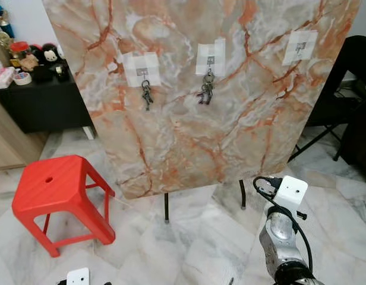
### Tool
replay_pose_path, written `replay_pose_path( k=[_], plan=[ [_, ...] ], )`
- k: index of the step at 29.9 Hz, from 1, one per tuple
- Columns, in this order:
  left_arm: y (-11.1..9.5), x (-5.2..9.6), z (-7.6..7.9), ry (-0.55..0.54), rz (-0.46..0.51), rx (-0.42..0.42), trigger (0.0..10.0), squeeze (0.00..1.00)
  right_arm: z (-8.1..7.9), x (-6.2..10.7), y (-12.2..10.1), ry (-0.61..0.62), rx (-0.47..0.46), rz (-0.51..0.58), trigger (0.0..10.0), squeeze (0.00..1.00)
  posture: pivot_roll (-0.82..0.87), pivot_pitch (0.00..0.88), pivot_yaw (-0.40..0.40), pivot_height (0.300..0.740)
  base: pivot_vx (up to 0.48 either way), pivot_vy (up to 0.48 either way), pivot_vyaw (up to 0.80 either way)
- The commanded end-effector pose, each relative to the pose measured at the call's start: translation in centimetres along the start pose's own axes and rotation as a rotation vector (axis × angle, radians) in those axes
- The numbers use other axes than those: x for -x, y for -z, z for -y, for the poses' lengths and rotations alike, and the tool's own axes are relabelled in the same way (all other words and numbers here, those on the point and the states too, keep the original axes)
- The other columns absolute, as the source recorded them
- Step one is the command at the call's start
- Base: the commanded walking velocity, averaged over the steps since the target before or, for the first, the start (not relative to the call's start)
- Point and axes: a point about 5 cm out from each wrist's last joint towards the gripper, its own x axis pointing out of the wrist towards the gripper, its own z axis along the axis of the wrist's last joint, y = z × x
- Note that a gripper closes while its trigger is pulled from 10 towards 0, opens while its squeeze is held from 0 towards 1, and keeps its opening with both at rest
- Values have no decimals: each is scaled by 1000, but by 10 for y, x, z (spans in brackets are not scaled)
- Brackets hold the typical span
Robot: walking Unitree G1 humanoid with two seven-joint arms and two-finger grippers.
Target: Hang keys on a hook
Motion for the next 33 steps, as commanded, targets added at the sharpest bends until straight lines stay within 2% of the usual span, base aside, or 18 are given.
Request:
replay_pose_path(
  k=[1, 5, 9, 12, 18, 22, 25, 27, 28, 29, 31, 32, 33],
  plan=[
    [0, 0, -3, -7, -4, -10, 10000, 0, -1, -3, -2, -13, -11, -10, 10000, 0, 50, 40, 9, 740, 0, 0, 0],
    [-2, -1, -1, -1, 9, -17, 10000, 0, -10, -2, 2, -90, 7, -55, 10000, 0, 49, 36, 7, 740, 0, 0, 0],
    [-15, -3, 1, 16, 67, -46, 10000, 0, -24, 1, 9, -223, 76, -113, 10000, 0, 41, 34, 8, 740, 0, 0, 0],
    [-36, -7, 3, 51, 160, -66, 10000, 0, -34, 2, 5, -327, 102, -104, 10000, 0, 41, 34, 8, 740, 0, 0, 0],
    [-79, -8, 13, 153, 352, -139, 10000, 0, -46, 2, -5, -484, 78, -83, 10000, 0, 30, 16, 14, 740, 0, 0, 0],
    [-109, -3, 32, 290, 488, -216, 10000, 0, -56, 5, -15, -615, 42, -81, 10000, 0, 29, 11, 12, 740, 0, 0, 0],
    [-120, 0, 40, 349, 532, -246, 10000, 0, -60, 6, -20, -661, 26, -84, 10000, 0, 29, 11, 12, 740, 0, 0, 0],
    [-135, 7, 53, 431, 593, -286, 10000, 0, -66, 6, -26, -714, -8, -113, 10000, 0, 24, 4, 12, 740, 0, 0, 0],
    [-147, 13, 67, 520, 633, -327, 10000, 0, -74, 10, -30, -788, -12, -155, 10000, 0, 19, 0, 9, 740, 0, 0, 0],
    [-147, 13, 67, 520, 633, -327, 10000, 0, -74, 10, -30, -788, -12, -155, 10000, 0, 19, 0, 9, 740, 0, 0, 0],
    [-157, 23, 86, 639, 655, -401, 10000, 0, -83, 19, -35, -897, -13, -202, 10000, 0, 21, 0, 6, 740, 0, 0, 0],
    [-157, 23, 86, 639, 655, -401, 10000, 0, -83, 19, -35, -897, -13, -202, 10000, 0, 21, 0, 6, 740, 0, 0, 0],
    [-159, 27, 94, 694, 658, -451, 10000, 0, -89, 22, -43, -940, -51, -199, 10000, 0, 23, 1, 4, 740, 0, 0, 0]
  ],
)
